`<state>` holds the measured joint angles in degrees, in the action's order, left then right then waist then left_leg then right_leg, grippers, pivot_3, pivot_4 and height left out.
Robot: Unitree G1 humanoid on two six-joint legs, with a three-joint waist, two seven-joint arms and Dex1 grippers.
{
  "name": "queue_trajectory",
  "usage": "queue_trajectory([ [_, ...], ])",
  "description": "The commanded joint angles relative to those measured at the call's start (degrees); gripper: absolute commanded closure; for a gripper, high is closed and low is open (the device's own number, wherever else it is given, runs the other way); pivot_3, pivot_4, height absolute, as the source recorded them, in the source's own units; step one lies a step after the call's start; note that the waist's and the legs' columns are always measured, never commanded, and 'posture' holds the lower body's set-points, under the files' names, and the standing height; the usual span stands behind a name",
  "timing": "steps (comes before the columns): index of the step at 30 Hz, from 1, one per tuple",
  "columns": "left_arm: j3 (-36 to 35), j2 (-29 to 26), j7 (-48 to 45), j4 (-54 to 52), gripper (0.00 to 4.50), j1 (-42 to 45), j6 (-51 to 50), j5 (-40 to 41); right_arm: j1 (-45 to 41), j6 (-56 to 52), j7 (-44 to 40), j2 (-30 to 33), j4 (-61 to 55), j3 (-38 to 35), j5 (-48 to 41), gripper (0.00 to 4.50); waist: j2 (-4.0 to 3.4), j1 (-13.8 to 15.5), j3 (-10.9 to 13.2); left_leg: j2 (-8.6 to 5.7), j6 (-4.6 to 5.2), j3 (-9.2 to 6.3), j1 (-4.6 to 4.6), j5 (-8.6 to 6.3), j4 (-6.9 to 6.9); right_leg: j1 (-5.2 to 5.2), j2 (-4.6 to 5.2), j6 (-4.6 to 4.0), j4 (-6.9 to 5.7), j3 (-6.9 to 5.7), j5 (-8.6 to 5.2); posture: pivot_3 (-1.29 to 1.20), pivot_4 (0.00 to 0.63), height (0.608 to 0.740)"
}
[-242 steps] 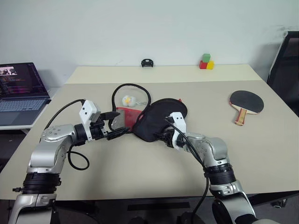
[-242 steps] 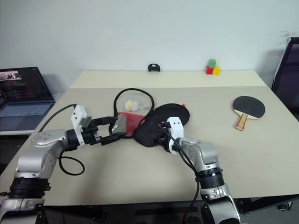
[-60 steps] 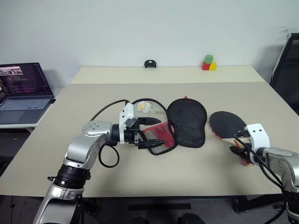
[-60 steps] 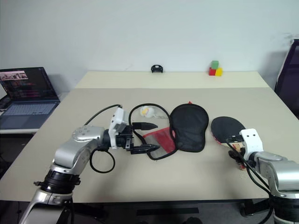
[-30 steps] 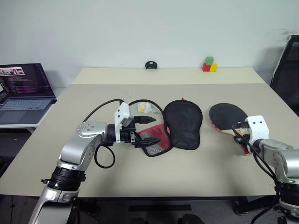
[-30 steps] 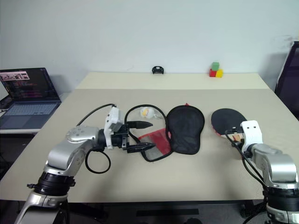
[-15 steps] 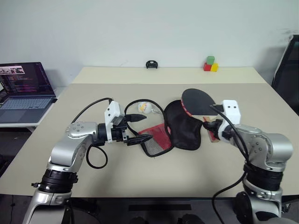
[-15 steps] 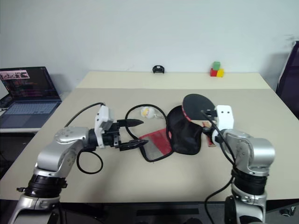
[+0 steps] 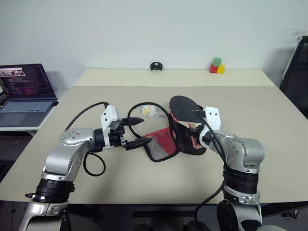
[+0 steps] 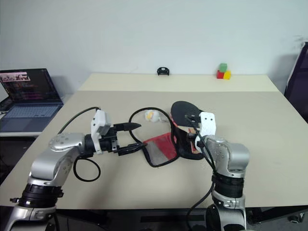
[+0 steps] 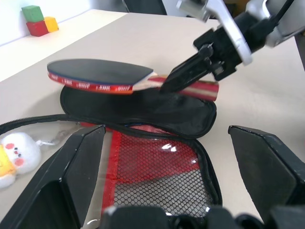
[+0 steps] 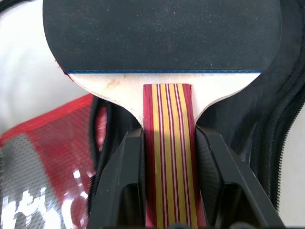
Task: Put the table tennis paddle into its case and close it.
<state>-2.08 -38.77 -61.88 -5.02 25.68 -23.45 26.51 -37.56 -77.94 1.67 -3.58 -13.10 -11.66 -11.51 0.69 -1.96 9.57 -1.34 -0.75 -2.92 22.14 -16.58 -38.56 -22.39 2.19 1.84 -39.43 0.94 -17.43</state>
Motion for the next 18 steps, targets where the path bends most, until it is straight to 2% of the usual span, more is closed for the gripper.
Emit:
queue_trajectory([
  [1,-1.48,-0.45,0.47,-2.38,0.0,0.34,0.68,0.74,-0.55,6.26,1.12,-0.57,1.75,1.33,1.16,3.42,-0.01,-0.02,0.01,0.0,0.0,0.01,0.0,0.0,0.02,0.0,0.0,0.0,0.01,0.0,0.0,0.0,0.15,0.74],
  [9,-1.51,-0.39,0.81,-2.69,0.0,0.13,0.72,0.87,0.5,12.7,3.2,-0.63,5.77,2.98,3.56,3.42,-0.01,-0.04,0.01,0.0,-0.02,0.01,-0.01,0.01,0.25,-0.05,0.0,-0.01,0.13,0.0,-0.01,0.0,0.15,0.74],
  [18,-1.41,-0.33,0.78,-2.83,0.0,-0.04,0.92,0.91,2.49,12.36,3.13,0.81,4.58,4.61,4.18,3.42,-0.01,-0.02,0.01,0.01,-0.05,0.03,0.0,0.03,0.55,-0.08,0.0,-0.03,0.41,0.01,-0.01,0.0,0.15,0.74],
])
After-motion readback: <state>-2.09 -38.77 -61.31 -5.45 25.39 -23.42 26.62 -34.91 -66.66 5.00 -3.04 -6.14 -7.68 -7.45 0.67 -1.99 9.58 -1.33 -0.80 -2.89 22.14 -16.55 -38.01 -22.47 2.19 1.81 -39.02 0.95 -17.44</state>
